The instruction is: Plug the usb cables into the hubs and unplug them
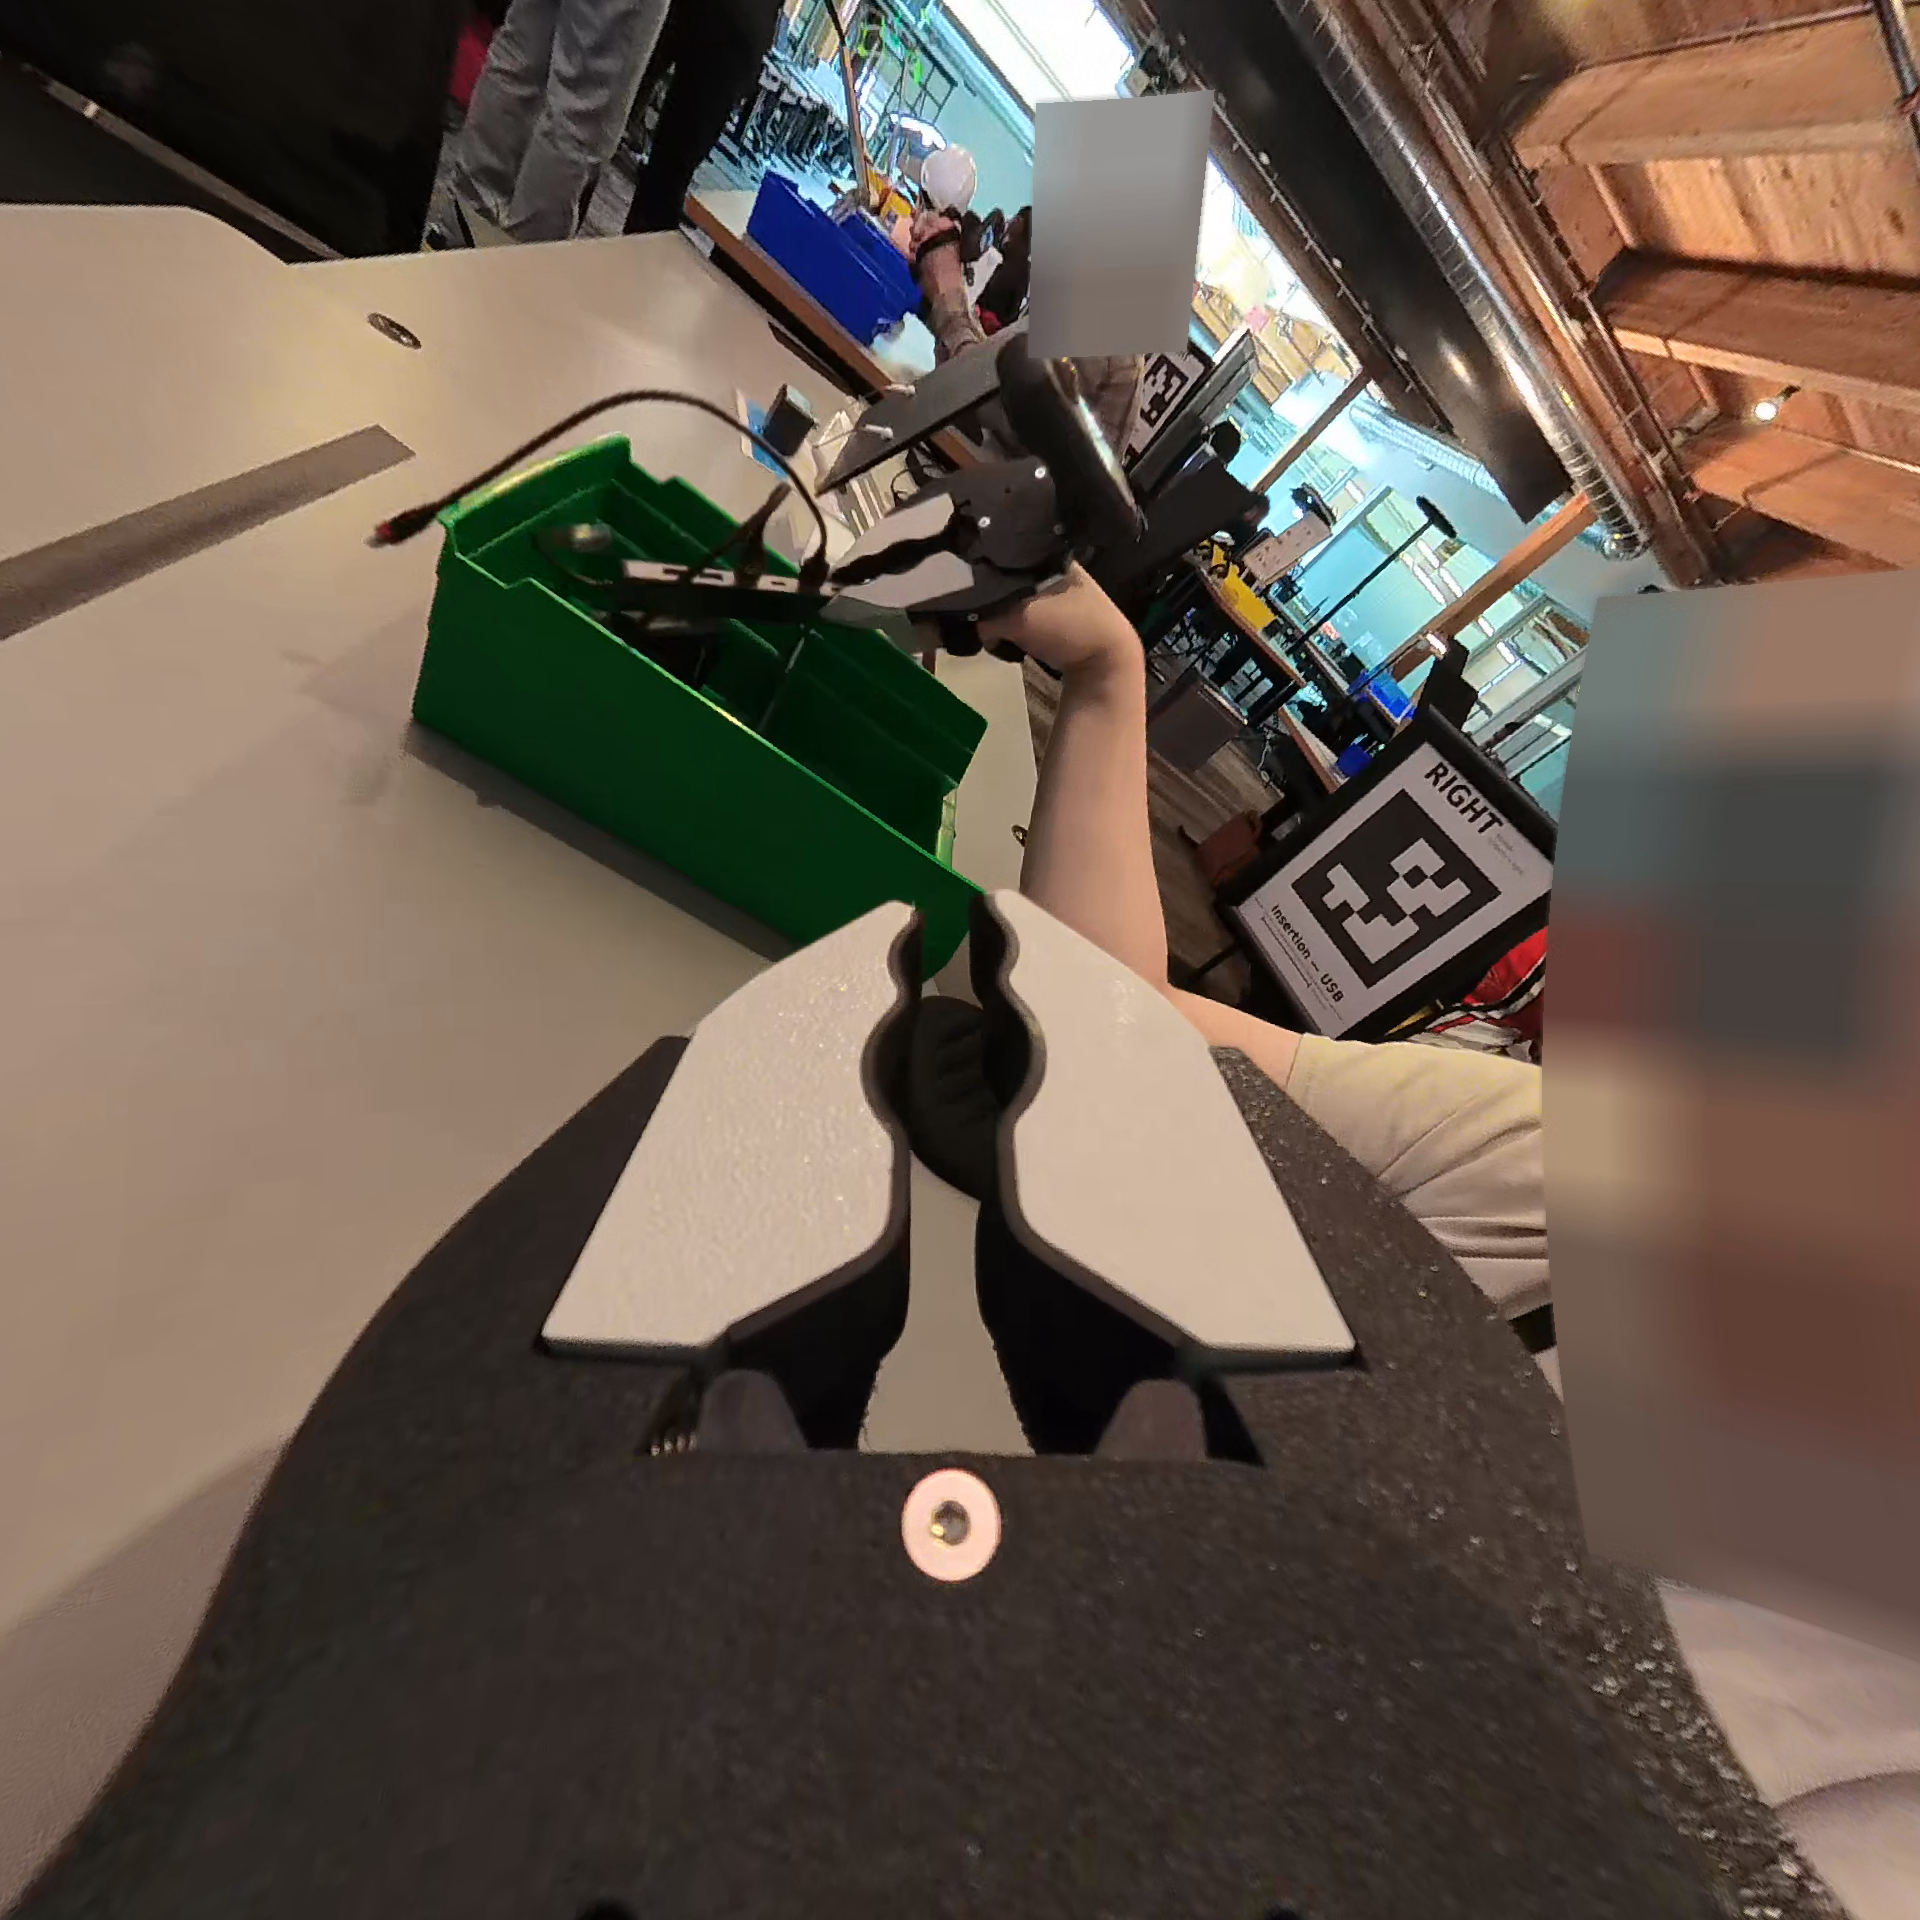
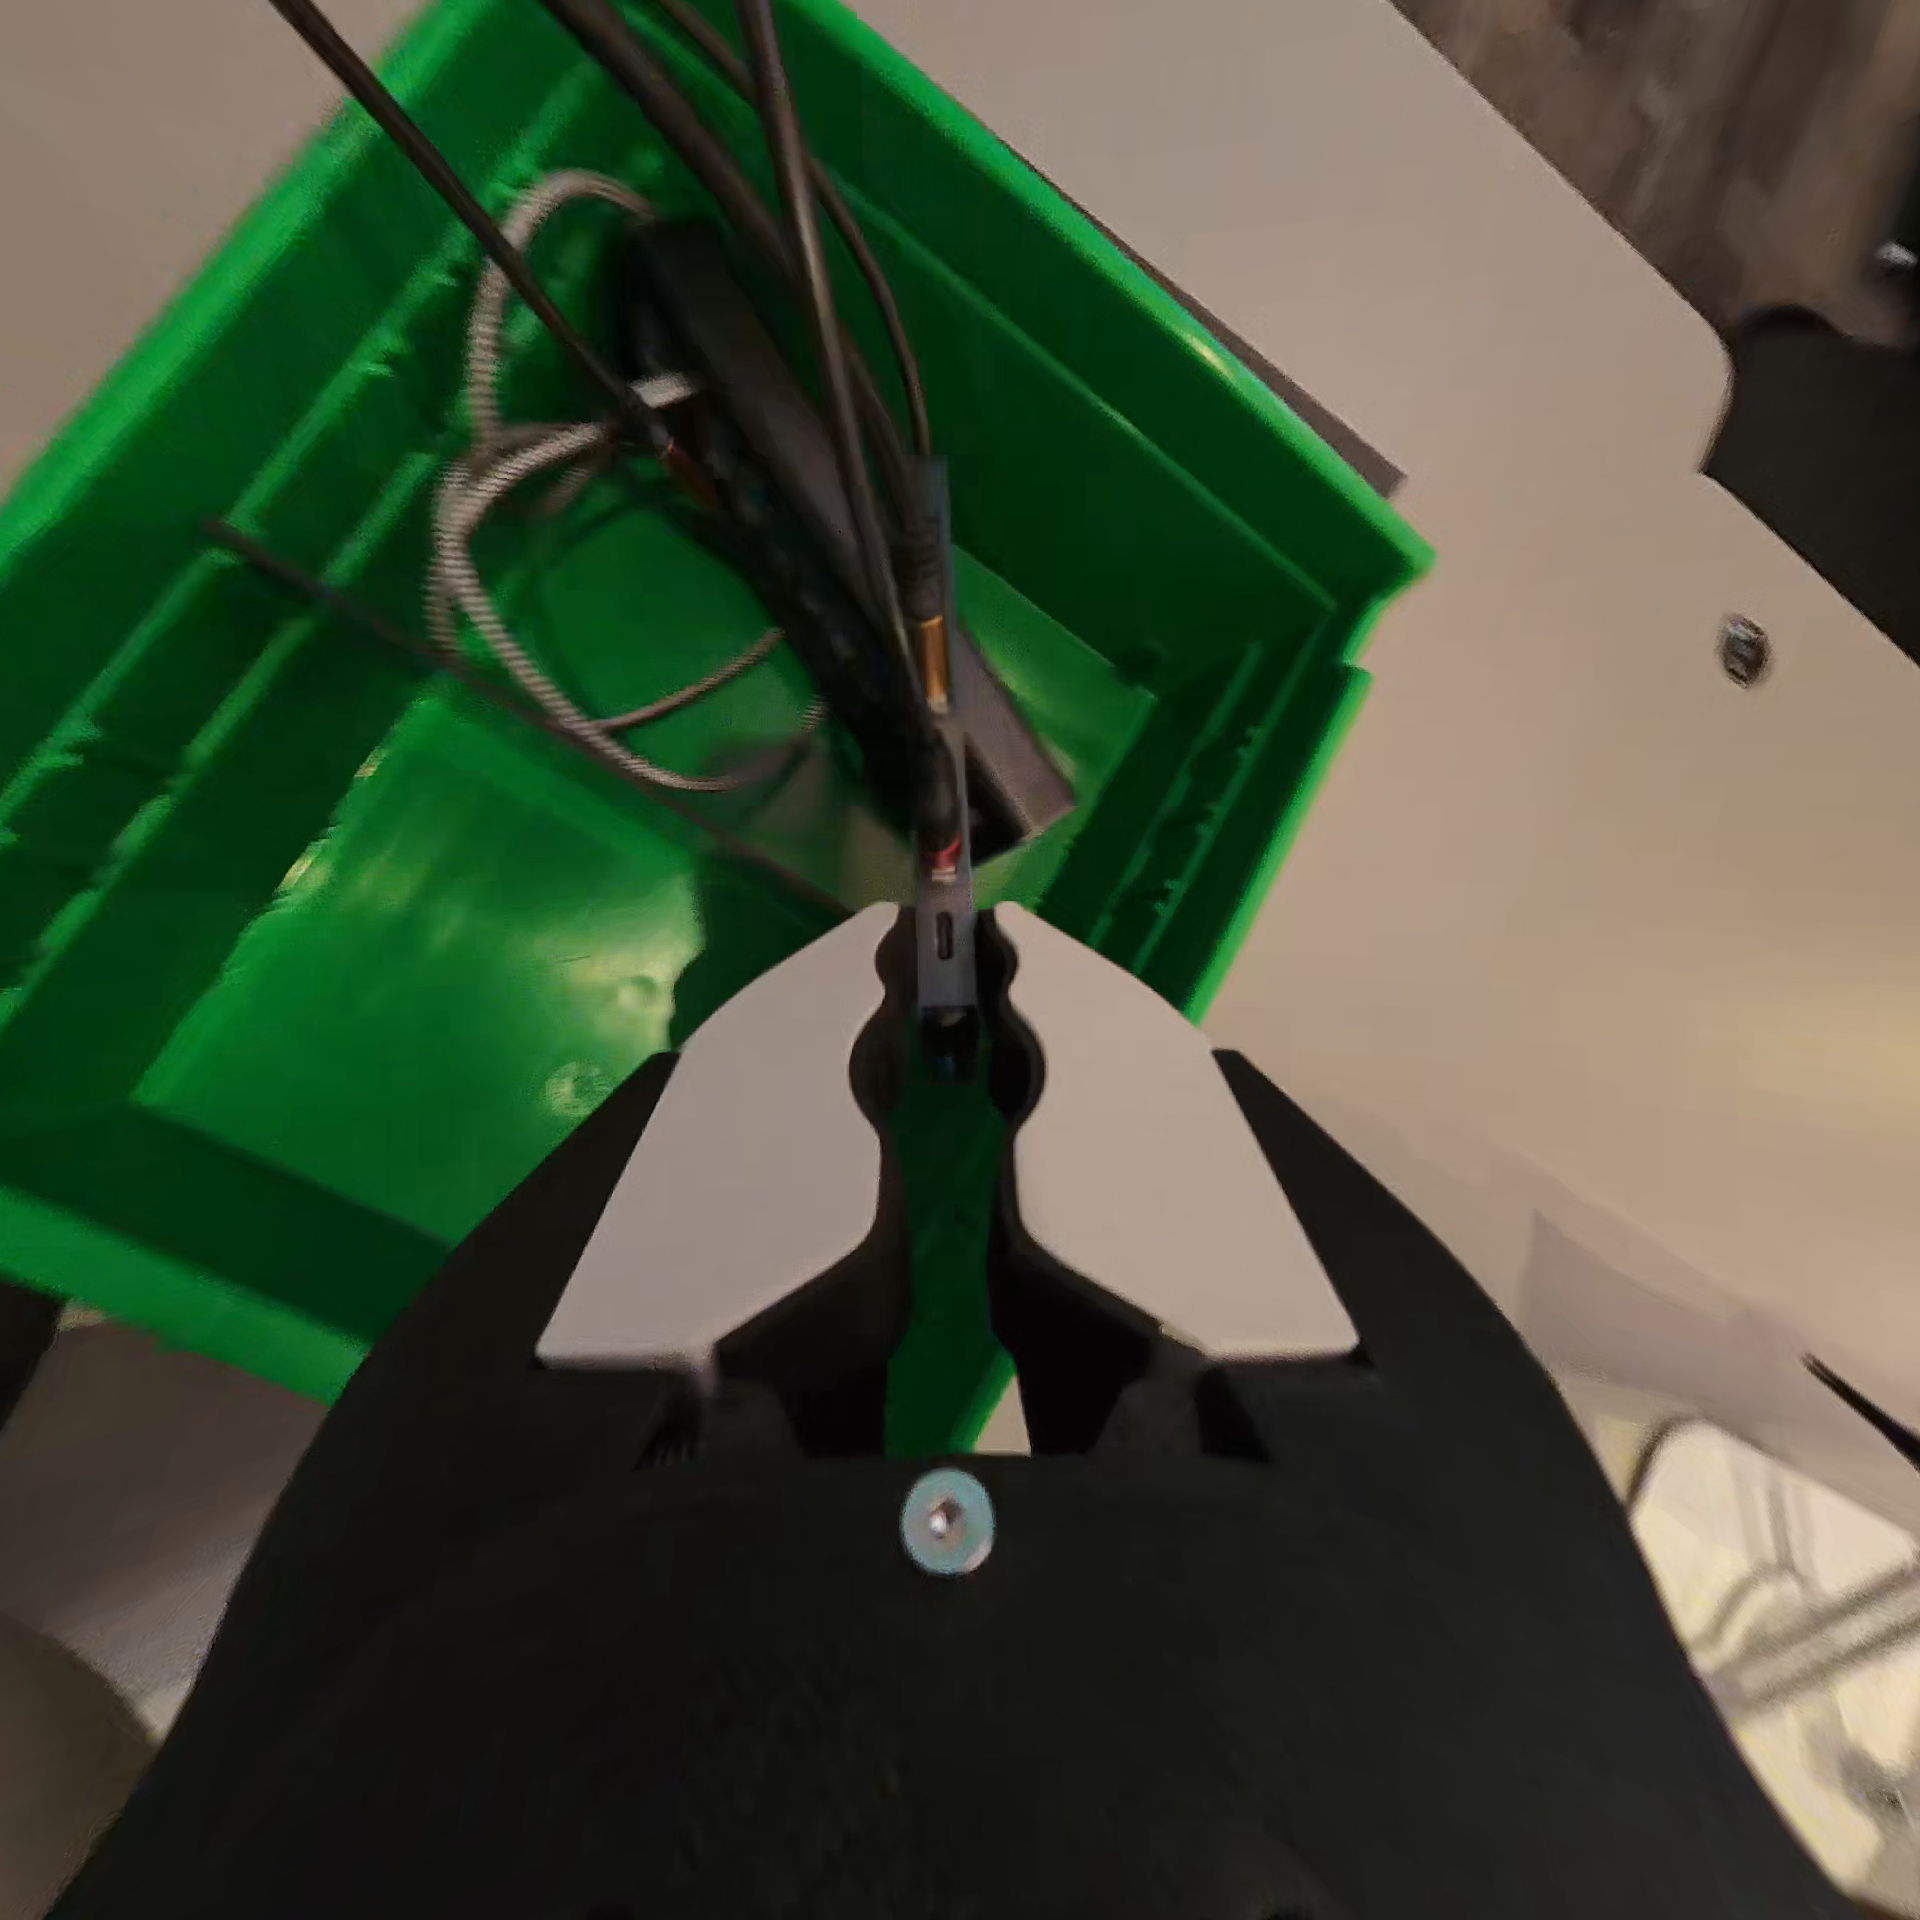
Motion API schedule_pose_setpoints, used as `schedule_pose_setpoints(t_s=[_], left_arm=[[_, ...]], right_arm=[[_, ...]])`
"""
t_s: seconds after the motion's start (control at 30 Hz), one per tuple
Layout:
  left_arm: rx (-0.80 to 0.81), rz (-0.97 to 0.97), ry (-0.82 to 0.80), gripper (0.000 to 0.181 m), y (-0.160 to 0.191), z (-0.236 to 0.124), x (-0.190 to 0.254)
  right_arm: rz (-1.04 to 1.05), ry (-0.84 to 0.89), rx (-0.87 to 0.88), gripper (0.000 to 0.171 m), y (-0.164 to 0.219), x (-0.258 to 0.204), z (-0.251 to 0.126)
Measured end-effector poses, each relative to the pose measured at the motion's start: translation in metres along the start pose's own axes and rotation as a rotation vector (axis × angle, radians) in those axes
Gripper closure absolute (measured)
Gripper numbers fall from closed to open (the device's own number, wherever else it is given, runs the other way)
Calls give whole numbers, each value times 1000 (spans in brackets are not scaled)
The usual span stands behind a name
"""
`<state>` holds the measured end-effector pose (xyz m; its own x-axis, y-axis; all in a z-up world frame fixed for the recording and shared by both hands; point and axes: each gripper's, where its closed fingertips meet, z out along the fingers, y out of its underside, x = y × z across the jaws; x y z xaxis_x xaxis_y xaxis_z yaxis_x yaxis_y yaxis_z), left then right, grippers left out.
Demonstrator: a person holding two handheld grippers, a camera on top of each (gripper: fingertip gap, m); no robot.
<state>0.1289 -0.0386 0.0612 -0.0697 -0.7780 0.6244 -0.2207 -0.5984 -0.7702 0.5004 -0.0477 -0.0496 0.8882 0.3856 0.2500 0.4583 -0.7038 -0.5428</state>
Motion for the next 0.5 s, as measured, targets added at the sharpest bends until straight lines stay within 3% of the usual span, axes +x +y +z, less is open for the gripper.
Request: schedule_pose_setpoints(t_s=[0.13, 0.23, 0.33, 0.5], left_arm=[[-42, -8, 15, 174, 6, 6, 2], [-53, -5, 28, 174, 7, 10, 5], [-70, 2, 18, 174, 9, 11, 6], [-88, -12, 14, 173, 13, 15, 5]], right_arm=[[-54, -50, 62, 159, -1, 0, 0], [21, -17, 98, 157, -1, 16, 5], [81, 103, 42, 147, 9, 40, 18], [52, 48, 12, 147, 9, 31, 43]])
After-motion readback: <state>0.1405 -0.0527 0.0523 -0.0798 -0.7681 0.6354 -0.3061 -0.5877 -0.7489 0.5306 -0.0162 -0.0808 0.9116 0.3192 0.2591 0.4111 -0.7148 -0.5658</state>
